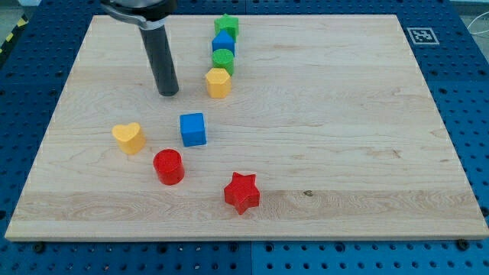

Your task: Push the yellow hexagon a bit right

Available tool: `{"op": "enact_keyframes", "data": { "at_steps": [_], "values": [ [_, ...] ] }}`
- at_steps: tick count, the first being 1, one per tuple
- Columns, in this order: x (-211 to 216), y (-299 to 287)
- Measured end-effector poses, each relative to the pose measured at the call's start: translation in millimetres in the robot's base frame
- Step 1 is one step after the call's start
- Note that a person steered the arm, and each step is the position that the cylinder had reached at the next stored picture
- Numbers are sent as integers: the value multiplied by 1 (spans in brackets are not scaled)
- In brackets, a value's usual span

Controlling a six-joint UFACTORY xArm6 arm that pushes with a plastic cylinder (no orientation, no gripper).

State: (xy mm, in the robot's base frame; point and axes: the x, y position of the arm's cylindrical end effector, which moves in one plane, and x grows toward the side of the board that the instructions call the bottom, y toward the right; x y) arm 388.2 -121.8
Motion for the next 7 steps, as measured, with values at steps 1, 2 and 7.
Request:
{"op": "enact_keyframes", "data": {
  "at_steps": [1,2,7],
  "values": [
    [-6,15],
    [-17,29],
    [-17,10]
  ]
}}
